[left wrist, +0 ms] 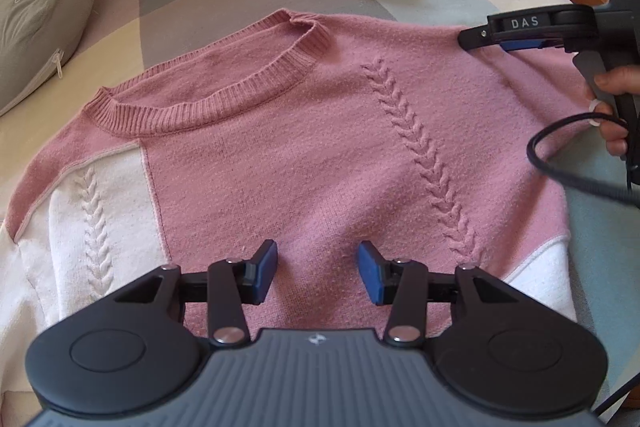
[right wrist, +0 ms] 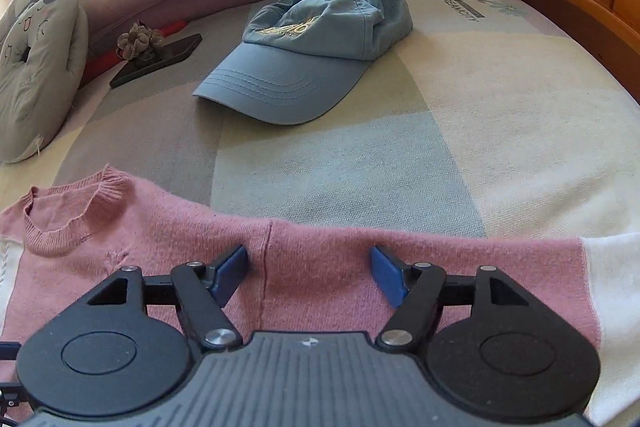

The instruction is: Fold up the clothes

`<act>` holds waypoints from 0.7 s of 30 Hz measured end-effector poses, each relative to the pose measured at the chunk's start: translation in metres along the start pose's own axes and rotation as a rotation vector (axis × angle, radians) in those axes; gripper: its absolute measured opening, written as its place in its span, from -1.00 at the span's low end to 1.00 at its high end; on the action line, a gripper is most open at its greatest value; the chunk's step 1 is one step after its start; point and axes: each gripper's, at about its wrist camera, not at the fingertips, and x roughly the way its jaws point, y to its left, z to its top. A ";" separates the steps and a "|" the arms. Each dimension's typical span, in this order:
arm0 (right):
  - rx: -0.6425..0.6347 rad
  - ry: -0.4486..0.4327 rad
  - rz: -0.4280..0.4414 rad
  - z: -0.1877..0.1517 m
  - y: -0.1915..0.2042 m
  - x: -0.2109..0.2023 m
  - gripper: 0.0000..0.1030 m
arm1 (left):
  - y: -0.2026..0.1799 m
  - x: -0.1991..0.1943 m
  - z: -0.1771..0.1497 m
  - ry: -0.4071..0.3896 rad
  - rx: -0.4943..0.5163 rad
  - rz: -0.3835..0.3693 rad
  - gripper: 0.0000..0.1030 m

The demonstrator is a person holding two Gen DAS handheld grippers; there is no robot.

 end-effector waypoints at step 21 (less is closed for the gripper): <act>0.078 0.022 -0.086 0.008 -0.020 -0.032 0.50 | 0.040 -0.003 -0.008 0.018 -0.135 0.020 0.12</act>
